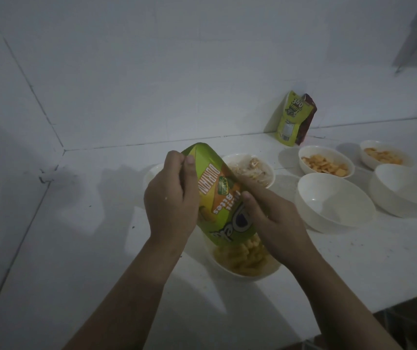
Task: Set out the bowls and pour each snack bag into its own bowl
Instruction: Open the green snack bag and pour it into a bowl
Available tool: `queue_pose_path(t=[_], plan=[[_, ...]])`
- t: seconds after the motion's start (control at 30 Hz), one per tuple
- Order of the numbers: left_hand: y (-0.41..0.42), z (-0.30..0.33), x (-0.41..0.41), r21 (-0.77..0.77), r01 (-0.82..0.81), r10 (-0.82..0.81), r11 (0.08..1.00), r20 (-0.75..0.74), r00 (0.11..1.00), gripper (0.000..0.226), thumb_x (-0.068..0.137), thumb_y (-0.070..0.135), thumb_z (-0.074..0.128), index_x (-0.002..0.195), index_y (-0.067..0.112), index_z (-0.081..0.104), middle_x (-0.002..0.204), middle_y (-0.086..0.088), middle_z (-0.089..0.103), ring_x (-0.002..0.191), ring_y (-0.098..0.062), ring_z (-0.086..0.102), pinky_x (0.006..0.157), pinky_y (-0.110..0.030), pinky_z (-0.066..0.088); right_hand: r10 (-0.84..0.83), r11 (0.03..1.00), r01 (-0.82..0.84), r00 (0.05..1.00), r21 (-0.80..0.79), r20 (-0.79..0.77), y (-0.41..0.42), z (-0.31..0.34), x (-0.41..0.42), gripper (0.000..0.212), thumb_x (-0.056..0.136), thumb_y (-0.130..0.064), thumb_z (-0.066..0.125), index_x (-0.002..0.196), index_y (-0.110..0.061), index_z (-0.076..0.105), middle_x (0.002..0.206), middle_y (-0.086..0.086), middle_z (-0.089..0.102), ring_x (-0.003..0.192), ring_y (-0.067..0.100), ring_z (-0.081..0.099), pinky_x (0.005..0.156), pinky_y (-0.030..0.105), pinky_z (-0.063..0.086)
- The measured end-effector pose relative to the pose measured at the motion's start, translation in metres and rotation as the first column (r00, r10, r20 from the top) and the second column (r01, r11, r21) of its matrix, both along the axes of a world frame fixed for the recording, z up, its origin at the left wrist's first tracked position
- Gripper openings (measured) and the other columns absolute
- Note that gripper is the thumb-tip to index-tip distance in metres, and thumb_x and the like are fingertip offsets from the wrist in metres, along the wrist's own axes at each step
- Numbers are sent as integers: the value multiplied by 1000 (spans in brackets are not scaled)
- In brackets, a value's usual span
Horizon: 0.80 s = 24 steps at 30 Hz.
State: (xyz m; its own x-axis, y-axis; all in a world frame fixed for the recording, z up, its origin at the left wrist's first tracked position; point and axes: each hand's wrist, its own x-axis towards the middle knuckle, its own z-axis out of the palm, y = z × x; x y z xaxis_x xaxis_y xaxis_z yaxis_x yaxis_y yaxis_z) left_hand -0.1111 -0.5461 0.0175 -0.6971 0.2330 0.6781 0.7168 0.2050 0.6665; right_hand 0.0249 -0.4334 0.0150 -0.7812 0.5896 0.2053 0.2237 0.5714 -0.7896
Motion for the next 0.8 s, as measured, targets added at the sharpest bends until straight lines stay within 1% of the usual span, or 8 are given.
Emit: queue_pose_path(t=[0.13, 0.27, 0.43, 0.53, 0.63, 0.7, 0.73, 0.8], plan=[[1, 4, 3, 0, 21, -21, 1000, -52, 998, 26, 101, 33, 37, 80, 20, 41, 57, 10, 43, 51, -8, 47, 43, -26, 36, -10, 999, 11, 1000, 37, -29, 1, -2, 0, 46, 100, -47, 43, 143, -37, 51, 142, -10, 58, 130, 9, 54, 103, 34, 52], [2, 6, 9, -65, 74, -81, 995, -128, 988, 29, 101, 33, 40, 79, 16, 49, 61, 10, 44, 54, -6, 44, 49, -15, 32, -112, 993, 120, 968, 22, -226, -2, -1, -1, 29, 99, -30, 56, 126, -30, 67, 113, -20, 69, 105, -13, 60, 81, 4, 46], [6, 7, 18, -110, 166, -187, 980, -220, 957, 27, 96, 34, 49, 85, 11, 58, 77, 13, 45, 73, -8, 44, 61, -24, 38, -230, 973, 213, 907, -87, -354, -3, -2, -2, 15, 97, -18, 62, 99, -25, 76, 90, -16, 74, 89, 0, 68, 75, 9, 50], [6, 9, 21, -115, 245, -266, 963, -246, 932, 30, 94, 37, 52, 98, 9, 60, 94, 4, 57, 93, -13, 49, 79, -31, 44, -306, 952, 269, 870, -148, -387, -1, -4, 1, 16, 97, -17, 61, 99, -26, 75, 90, -13, 75, 85, 0, 68, 71, 6, 49], [8, 8, 24, -86, 242, -255, 967, -234, 938, 37, 93, 38, 54, 116, 9, 57, 117, -2, 57, 115, -12, 45, 99, -32, 40, -399, 898, 256, 817, -357, -417, 6, -8, 5, 17, 98, -15, 61, 101, -15, 77, 90, -2, 77, 85, 7, 71, 73, 14, 54], [11, 5, 25, -26, 280, -282, 960, -115, 953, 48, 91, 42, 56, 130, 17, 47, 131, -1, 50, 126, -12, 43, 106, -31, 37, -457, 849, 241, 783, -471, -422, 8, -9, 7, 17, 98, -13, 60, 103, -12, 76, 91, 0, 78, 85, 10, 72, 72, 18, 55], [13, 3, 27, 55, 347, -349, 936, 37, 936, 52, 88, 45, 58, 134, 27, 41, 135, 2, 48, 127, -11, 46, 105, -32, 39, -472, 835, 242, 776, -493, -419, 8, -10, 8, 18, 99, -13, 59, 103, -11, 76, 90, 0, 78, 84, 9, 72, 71, 18, 55], [16, 3, 34, 330, 457, -560, 826, 394, 729, 53, 80, 48, 63, 128, 44, 42, 131, 4, 55, 118, -12, 57, 96, -35, 48, -482, 829, 245, 769, -502, -420, 6, -11, 9, 18, 99, -11, 58, 102, -8, 75, 90, 0, 78, 82, 7, 71, 70, 17, 55]])
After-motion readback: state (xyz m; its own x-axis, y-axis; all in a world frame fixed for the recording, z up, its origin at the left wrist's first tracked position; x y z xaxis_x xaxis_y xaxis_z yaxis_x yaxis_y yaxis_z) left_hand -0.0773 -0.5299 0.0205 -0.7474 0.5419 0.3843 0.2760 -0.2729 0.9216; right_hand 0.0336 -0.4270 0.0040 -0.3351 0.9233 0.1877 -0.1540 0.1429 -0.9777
